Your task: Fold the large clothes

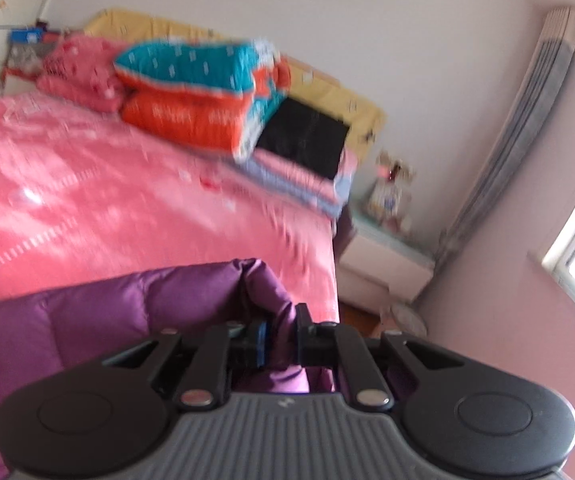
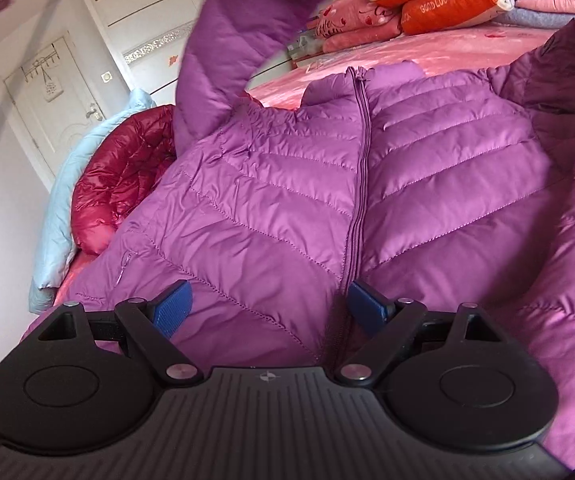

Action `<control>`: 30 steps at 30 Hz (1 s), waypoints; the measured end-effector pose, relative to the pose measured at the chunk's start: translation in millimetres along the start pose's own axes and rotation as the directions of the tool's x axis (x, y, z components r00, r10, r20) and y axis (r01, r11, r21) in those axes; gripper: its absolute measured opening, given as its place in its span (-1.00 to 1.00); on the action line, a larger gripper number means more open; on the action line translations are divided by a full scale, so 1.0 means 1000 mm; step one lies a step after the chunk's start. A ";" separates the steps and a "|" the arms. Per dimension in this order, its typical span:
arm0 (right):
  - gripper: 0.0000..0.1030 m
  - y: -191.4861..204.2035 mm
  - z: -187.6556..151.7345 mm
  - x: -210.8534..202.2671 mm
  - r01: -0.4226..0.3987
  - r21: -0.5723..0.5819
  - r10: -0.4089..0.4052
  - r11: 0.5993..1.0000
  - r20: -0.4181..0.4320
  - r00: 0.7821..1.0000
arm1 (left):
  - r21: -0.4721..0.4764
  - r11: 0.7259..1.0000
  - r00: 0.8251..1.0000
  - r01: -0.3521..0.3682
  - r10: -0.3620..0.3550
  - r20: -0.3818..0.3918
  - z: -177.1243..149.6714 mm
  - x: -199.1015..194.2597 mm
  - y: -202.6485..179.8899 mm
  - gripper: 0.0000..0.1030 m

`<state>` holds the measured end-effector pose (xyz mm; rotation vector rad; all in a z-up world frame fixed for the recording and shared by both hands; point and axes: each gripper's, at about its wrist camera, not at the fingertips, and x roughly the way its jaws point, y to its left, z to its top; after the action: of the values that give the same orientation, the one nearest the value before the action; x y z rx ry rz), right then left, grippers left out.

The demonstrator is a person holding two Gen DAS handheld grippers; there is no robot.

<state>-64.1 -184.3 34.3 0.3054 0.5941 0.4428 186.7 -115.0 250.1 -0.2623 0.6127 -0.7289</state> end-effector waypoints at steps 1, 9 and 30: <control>1.00 0.000 0.000 0.003 0.000 -0.001 0.000 1.000 -0.004 1.000 | 0.004 1.000 1.000 0.006 -0.005 -0.027 -0.008 0.012 0.001 -0.84; 1.00 0.003 0.000 0.012 0.011 -0.010 -0.011 1.000 -0.024 1.000 | -0.011 0.999 0.978 -0.035 0.031 -0.206 -0.052 0.084 0.029 -0.45; 1.00 0.011 0.003 0.020 0.026 -0.043 -0.028 0.999 -0.053 0.998 | 0.133 0.930 0.930 -0.344 0.357 -0.087 -0.084 -0.020 0.107 0.46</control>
<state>-51.4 -165.8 31.5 0.2454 0.6396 0.4380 181.7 -25.1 146.6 -0.0018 0.6972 -0.4313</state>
